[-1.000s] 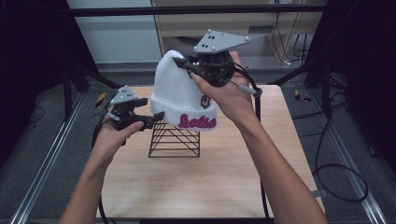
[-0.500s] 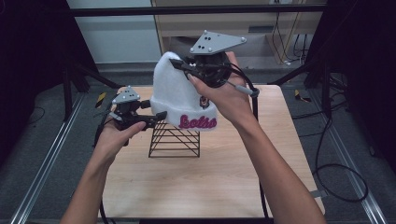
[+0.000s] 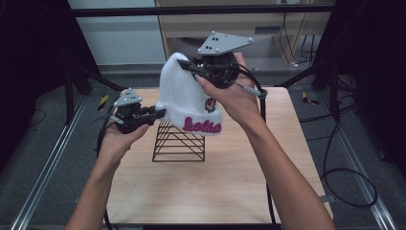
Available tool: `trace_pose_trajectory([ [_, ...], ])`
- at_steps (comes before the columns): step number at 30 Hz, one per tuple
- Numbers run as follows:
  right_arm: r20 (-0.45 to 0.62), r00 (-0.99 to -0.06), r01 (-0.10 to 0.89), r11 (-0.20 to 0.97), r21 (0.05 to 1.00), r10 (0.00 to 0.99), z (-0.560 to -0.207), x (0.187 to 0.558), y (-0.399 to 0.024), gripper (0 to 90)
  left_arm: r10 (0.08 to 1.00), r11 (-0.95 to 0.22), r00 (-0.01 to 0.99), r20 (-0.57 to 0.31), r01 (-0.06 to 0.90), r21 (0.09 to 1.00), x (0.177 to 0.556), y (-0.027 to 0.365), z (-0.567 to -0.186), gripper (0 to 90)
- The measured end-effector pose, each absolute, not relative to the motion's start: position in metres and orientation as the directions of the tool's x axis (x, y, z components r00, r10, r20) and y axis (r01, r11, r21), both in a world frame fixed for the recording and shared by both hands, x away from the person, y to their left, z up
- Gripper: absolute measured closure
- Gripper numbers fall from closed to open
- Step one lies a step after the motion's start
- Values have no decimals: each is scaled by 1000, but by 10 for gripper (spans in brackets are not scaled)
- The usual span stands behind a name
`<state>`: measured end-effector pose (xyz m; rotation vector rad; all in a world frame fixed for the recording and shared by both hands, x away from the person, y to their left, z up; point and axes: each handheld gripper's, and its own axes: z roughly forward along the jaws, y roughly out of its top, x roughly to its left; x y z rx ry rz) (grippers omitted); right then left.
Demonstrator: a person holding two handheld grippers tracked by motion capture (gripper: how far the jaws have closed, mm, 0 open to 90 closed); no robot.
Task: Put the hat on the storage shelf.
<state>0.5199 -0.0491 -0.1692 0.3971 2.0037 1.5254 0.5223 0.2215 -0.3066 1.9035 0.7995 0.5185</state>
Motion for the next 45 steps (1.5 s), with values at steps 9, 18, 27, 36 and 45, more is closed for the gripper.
trace_pose_trajectory([
  [9,-241,-775,-66,303,951,585,-182,535,-54,841,746,-332,663,64,287,898,514,223,-303,739],
  [18,-225,-778,-44,307,951,586,-193,542,-55,840,758,-331,649,64,298,895,517,225,-311,738],
  [27,-215,-785,-29,313,949,581,-203,546,-53,840,767,-328,638,65,303,895,516,228,-317,739],
  [36,-207,-789,-18,314,949,579,-210,548,-52,839,770,-318,636,58,303,898,513,233,-321,748],
  [45,-206,-785,-21,306,952,584,-206,545,-57,839,776,-291,629,50,287,913,508,240,-312,749],
])
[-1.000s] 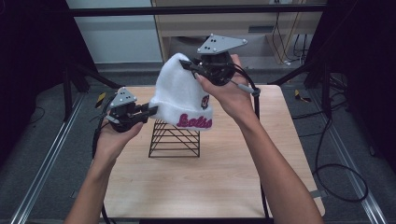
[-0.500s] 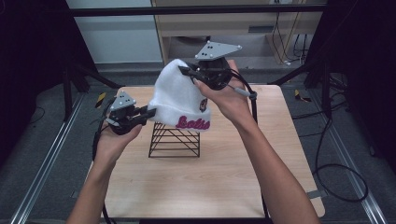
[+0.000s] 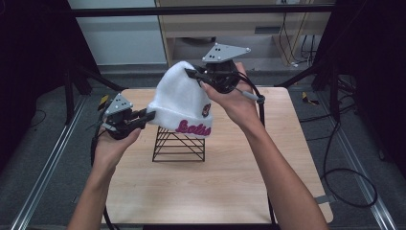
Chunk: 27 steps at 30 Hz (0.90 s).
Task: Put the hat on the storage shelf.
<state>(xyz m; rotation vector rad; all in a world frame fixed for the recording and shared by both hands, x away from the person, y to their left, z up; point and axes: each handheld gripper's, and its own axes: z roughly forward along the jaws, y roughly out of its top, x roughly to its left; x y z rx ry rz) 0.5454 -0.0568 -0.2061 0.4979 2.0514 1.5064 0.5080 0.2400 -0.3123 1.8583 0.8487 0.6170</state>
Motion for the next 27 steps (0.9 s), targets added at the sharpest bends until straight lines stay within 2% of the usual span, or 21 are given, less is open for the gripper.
trace_pose_trajectory([
  [9,-202,-775,-21,296,955,598,-199,544,-64,838,769,-325,633,92,262,909,502,234,-304,749],
  [27,-200,-787,9,336,942,584,-222,558,-49,838,796,-308,603,58,319,896,517,243,-331,745],
])
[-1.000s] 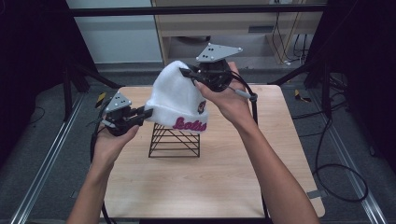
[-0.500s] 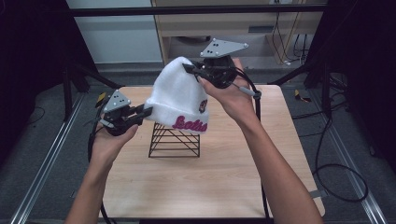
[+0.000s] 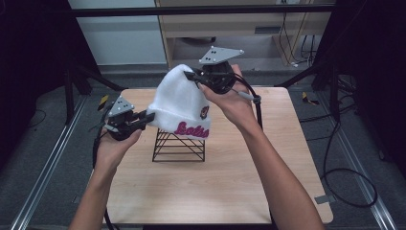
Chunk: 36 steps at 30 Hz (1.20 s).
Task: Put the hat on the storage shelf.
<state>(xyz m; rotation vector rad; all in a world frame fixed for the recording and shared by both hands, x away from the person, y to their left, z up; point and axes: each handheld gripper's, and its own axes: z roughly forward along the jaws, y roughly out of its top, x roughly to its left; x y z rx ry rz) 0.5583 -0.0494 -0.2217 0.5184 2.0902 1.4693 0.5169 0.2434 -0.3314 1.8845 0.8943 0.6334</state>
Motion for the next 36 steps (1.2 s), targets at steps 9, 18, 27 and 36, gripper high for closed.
trace_pose_trajectory([
  [9,-199,-794,16,346,938,575,-231,556,-48,838,805,-314,590,64,331,890,519,247,-342,744],
  [18,-201,-803,17,360,933,560,-239,552,-44,837,807,-313,587,62,337,888,516,251,-355,743],
  [27,-213,-813,12,380,925,542,-245,547,-39,836,806,-305,590,48,345,888,510,256,-367,743],
  [36,-225,-824,-1,395,919,520,-248,540,-33,835,812,-292,583,35,353,889,506,260,-376,744],
])
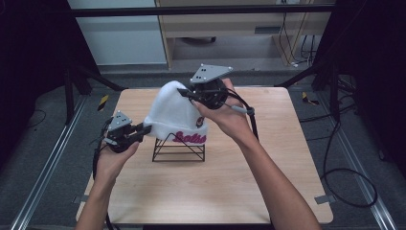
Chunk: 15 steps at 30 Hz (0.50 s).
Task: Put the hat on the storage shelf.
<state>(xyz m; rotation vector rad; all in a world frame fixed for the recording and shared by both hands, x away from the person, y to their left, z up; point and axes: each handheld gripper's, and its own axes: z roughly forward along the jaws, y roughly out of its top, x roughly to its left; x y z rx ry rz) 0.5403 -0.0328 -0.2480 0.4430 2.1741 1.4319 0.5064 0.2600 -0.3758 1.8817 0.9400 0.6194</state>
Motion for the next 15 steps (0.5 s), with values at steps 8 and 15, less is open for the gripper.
trace_pose_trajectory([
  [8,-235,-835,4,432,902,498,-258,539,-25,832,818,-290,576,18,385,876,507,264,-393,743],
  [15,-224,-842,21,444,896,492,-270,540,-22,832,819,-286,574,4,402,870,505,266,-406,737],
])
